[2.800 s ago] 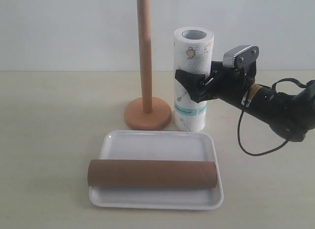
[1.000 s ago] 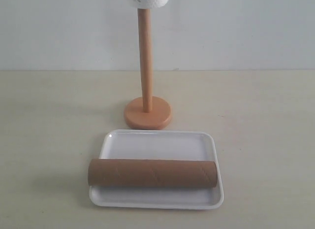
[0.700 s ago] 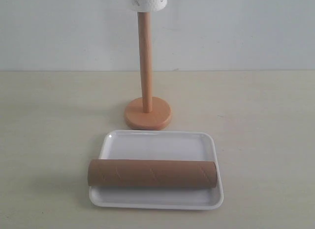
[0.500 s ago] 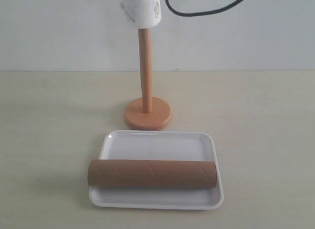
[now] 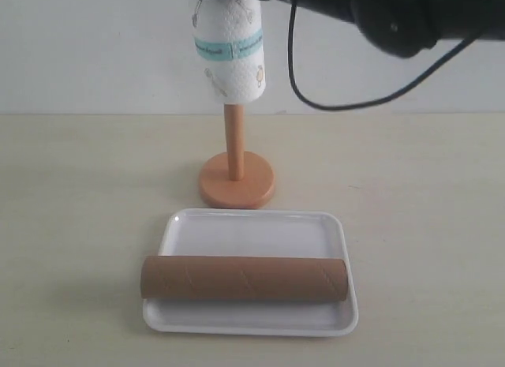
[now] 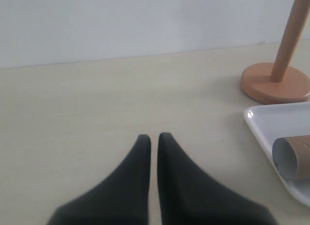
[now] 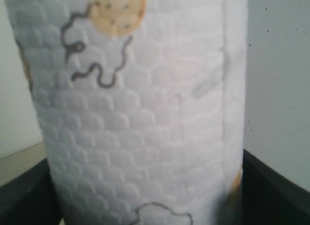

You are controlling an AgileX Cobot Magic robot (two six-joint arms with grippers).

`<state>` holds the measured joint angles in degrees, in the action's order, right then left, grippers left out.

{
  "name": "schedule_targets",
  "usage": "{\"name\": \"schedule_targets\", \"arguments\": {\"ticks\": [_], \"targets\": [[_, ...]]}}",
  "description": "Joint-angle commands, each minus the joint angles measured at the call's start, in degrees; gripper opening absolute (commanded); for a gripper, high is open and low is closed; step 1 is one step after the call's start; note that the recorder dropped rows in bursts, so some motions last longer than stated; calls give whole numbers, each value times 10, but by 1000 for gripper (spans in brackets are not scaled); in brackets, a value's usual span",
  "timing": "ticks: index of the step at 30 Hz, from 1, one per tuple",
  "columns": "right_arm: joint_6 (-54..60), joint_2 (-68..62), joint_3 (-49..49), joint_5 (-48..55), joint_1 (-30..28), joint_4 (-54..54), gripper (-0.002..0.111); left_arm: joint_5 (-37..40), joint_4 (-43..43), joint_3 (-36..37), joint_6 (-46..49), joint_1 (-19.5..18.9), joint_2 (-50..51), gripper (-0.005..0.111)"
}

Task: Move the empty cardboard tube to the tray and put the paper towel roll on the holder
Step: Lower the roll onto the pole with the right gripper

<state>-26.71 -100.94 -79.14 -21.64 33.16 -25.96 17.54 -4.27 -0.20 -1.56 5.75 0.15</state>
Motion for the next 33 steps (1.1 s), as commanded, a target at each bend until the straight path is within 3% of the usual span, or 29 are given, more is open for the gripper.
{"name": "schedule_targets", "arguments": {"ticks": [1, 3, 8, 20, 30, 33], "targets": [[148, -4, 89, -225, 0, 206, 0, -2, 0, 2, 1, -1, -2, 5], [161, -12, 125, -275, 0, 230, 0, -2, 0, 2, 1, -1, -2, 5], [173, -48, 157, -264, 0, 229, 0, -2, 0, 2, 1, -1, -2, 5], [172, -163, 157, -311, 0, 224, 0, -2, 0, 2, 1, -1, -2, 5], [168, -176, 157, -304, 0, 243, 0, -2, 0, 2, 1, -1, -2, 5], [168, -176, 157, -292, 0, 243, 6, -2, 0, 2, 1, -1, -2, 5]]}}
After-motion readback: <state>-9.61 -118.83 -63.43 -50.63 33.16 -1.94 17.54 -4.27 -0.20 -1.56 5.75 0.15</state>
